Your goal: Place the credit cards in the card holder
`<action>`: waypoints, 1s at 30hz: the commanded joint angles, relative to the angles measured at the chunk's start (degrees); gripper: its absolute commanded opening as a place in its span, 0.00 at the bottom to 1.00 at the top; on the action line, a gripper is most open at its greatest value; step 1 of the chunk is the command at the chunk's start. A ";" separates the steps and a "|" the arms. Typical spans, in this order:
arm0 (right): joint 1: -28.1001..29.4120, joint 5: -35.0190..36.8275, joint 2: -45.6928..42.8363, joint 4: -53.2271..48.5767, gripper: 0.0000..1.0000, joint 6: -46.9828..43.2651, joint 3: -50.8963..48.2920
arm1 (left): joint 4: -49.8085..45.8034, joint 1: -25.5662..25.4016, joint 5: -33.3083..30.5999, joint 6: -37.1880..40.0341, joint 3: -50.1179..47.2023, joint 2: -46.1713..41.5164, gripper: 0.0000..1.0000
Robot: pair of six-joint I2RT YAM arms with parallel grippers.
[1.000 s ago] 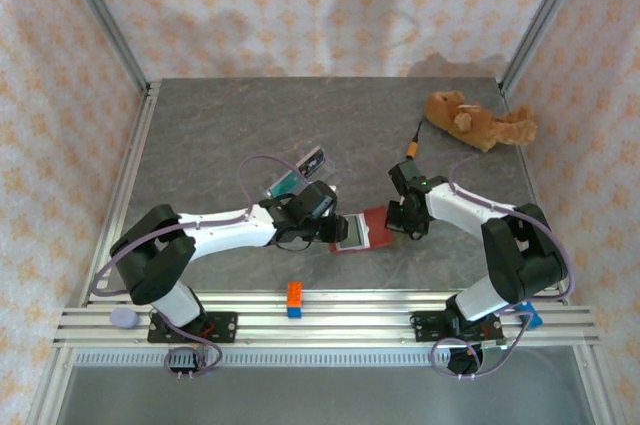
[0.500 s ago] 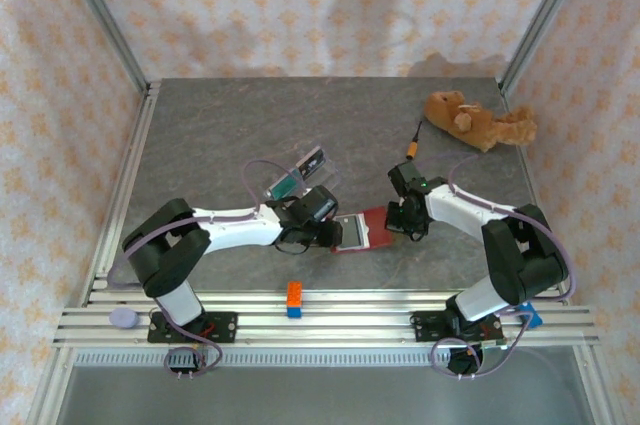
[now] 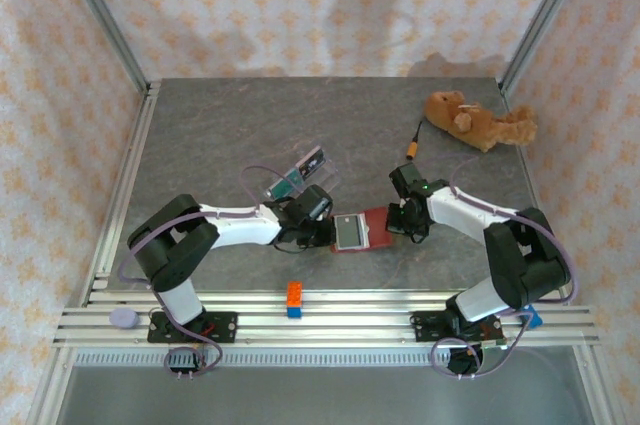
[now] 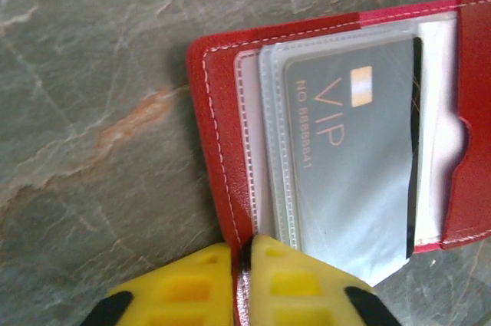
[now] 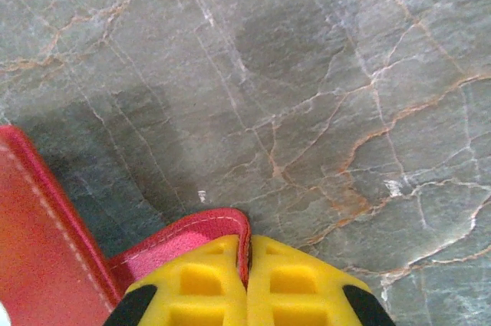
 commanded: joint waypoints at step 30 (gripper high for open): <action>8.32 -18.22 -9.61 7.49 0.79 0.03 0.03 | 1.82 0.05 3.44 0.12 -0.76 -8.74 0.00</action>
